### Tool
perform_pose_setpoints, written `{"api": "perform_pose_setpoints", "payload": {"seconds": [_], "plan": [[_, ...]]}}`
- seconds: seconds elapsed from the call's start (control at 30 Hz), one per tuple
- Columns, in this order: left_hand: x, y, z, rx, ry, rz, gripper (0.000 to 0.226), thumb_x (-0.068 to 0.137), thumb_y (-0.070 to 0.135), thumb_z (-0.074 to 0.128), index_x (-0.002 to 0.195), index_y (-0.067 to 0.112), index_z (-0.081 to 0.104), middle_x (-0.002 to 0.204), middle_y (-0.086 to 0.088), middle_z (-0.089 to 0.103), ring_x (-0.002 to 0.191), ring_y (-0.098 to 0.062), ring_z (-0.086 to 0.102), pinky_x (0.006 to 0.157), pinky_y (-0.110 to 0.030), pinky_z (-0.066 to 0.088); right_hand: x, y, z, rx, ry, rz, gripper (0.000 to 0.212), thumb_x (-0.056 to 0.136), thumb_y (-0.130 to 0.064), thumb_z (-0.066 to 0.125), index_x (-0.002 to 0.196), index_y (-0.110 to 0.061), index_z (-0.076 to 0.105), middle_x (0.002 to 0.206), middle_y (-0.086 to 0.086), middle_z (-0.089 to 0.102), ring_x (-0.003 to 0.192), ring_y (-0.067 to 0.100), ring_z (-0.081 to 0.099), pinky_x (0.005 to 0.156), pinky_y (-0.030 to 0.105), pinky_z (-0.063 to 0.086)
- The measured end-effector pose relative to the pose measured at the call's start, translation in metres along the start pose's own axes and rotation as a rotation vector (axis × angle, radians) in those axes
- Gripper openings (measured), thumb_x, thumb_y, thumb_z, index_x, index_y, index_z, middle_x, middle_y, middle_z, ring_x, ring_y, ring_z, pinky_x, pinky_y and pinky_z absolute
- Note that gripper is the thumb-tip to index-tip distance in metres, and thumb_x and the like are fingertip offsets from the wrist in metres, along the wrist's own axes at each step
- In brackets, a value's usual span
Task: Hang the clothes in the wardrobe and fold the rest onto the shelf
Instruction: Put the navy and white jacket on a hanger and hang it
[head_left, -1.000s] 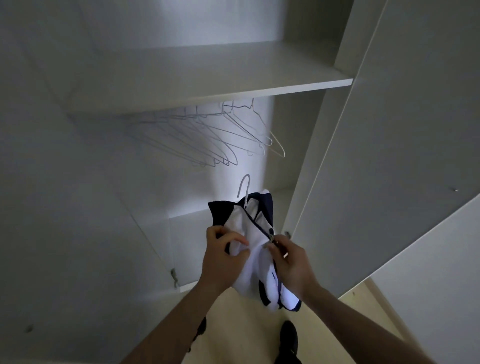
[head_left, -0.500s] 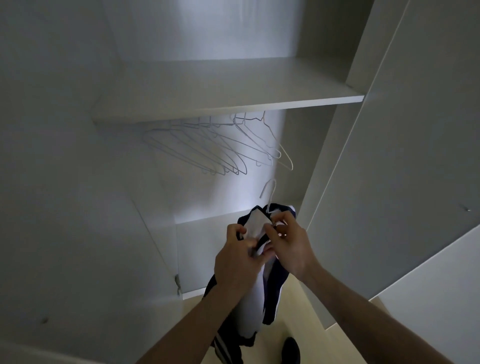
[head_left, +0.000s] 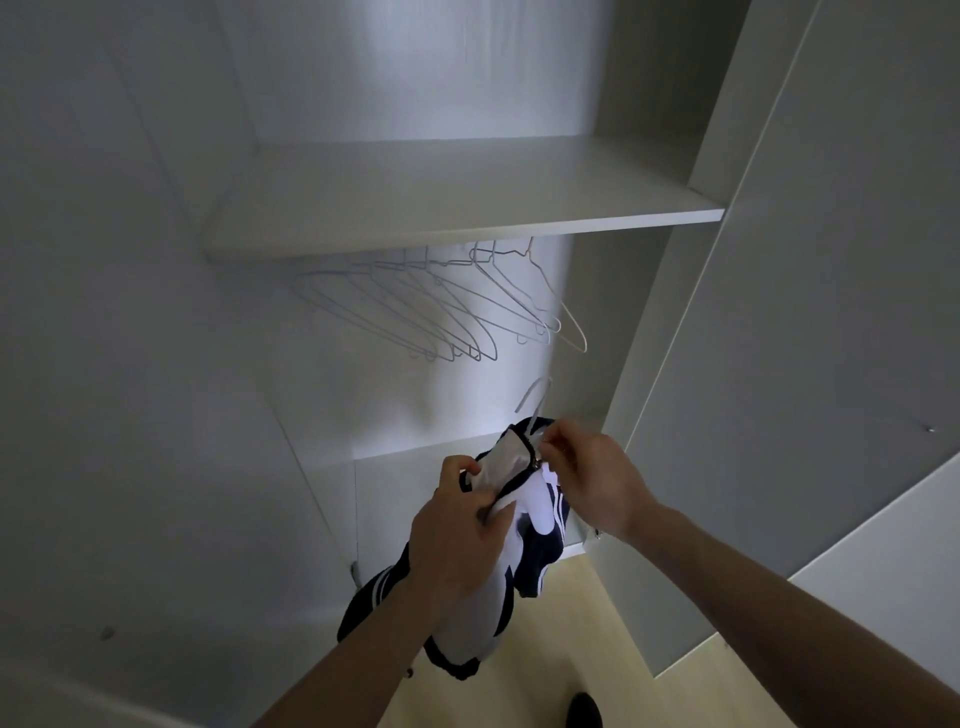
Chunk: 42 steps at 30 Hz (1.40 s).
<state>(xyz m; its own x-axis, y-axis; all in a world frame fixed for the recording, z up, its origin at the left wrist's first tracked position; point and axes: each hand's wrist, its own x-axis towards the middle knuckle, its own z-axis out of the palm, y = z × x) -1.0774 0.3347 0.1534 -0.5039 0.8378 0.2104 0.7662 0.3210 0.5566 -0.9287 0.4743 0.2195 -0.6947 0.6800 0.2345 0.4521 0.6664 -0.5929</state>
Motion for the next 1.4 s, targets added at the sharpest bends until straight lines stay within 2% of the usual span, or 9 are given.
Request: {"api": "perform_pose_setpoints", "payload": {"seconds": [0.17,0.27,0.47,0.6,0.77,0.87,1.0,1.2,1.4], "plan": [[-0.01,0.006,0.003,0.029,0.064,0.011,0.035,0.102,0.048,0.051,0.095,0.019,0.069,0.126,0.008,0.046,0.059,-0.006,0.054,0.065,-0.013,0.048,0.011,-0.011,0.021,0.187,0.186,0.155,0.014,0.101,-0.02,0.056,0.088,-0.019,0.061,0.072,-0.01,0.064,0.069,0.012,0.061,0.067,0.032,0.049],[-0.003,0.0,-0.011,0.011,0.039,0.005,0.038,0.103,0.05,0.048,0.096,0.019,0.07,0.129,0.01,0.041,0.058,-0.007,0.055,0.064,-0.012,0.042,0.01,-0.02,0.029,0.385,0.241,0.277,0.017,0.101,-0.017,0.056,0.086,-0.021,0.061,0.072,-0.007,0.067,0.066,0.006,0.061,0.067,0.027,0.046],[0.007,-0.007,-0.036,-0.046,-0.073,-0.052,0.042,0.087,0.069,0.057,0.104,0.031,0.051,0.116,0.017,0.039,0.077,-0.007,0.061,0.064,-0.016,0.044,0.01,-0.027,0.02,0.434,0.031,0.15,0.016,0.103,-0.015,0.054,0.088,-0.016,0.06,0.078,-0.001,0.073,0.077,0.015,0.069,0.07,0.029,0.056],[0.012,0.003,-0.037,0.009,-0.017,0.04,0.067,0.087,0.087,0.022,0.109,0.037,0.06,0.116,0.018,0.052,0.094,-0.007,0.063,0.081,-0.024,0.054,0.007,-0.035,0.02,0.507,-0.06,0.104,0.015,0.102,-0.011,0.056,0.089,-0.013,0.06,0.078,0.002,0.074,0.075,0.016,0.07,0.064,0.025,0.056],[0.011,0.007,-0.039,-0.077,0.05,0.038,0.031,0.098,0.057,0.055,0.092,0.031,0.069,0.104,0.019,0.051,0.075,-0.009,0.06,0.068,-0.015,0.045,0.005,-0.034,0.02,0.318,0.005,0.039,0.013,0.101,-0.018,0.062,0.088,-0.014,0.063,0.075,-0.004,0.072,0.073,0.013,0.069,0.07,0.021,0.052],[0.013,0.006,-0.037,-0.093,0.072,0.035,0.028,0.094,0.055,0.06,0.077,0.033,0.061,0.099,0.018,0.051,0.071,-0.01,0.058,0.063,-0.013,0.04,0.0,-0.032,0.029,0.279,0.124,0.111,0.015,0.099,-0.018,0.062,0.084,-0.016,0.063,0.07,-0.007,0.068,0.069,0.013,0.066,0.069,0.028,0.053],[0.013,0.008,-0.035,-0.14,0.092,0.056,0.034,0.093,0.05,0.062,0.069,0.03,0.048,0.101,0.018,0.049,0.066,-0.011,0.056,0.058,-0.024,0.045,-0.003,-0.038,0.036,0.344,0.221,0.158,0.023,0.097,-0.006,0.061,0.075,-0.015,0.06,0.064,-0.02,0.063,0.062,0.005,0.06,0.062,0.018,0.048],[0.012,-0.002,-0.039,-0.099,-0.011,0.109,0.029,0.095,0.052,0.061,0.081,0.027,0.063,0.111,0.021,0.041,0.071,-0.011,0.058,0.061,-0.021,0.046,-0.008,-0.032,0.014,0.154,-0.038,0.034,0.028,0.1,-0.009,0.056,0.078,-0.026,0.056,0.065,-0.022,0.059,0.069,0.0,0.06,0.066,0.021,0.046],[0.017,0.003,-0.046,-0.008,-0.07,0.154,0.031,0.097,0.058,0.056,0.09,0.03,0.068,0.115,0.021,0.041,0.073,-0.011,0.06,0.068,-0.025,0.051,-0.007,-0.032,0.005,-0.095,-0.201,-0.052,0.014,0.1,-0.034,0.06,0.095,-0.022,0.067,0.087,-0.012,0.07,0.076,0.006,0.062,0.069,0.019,0.047]]}}
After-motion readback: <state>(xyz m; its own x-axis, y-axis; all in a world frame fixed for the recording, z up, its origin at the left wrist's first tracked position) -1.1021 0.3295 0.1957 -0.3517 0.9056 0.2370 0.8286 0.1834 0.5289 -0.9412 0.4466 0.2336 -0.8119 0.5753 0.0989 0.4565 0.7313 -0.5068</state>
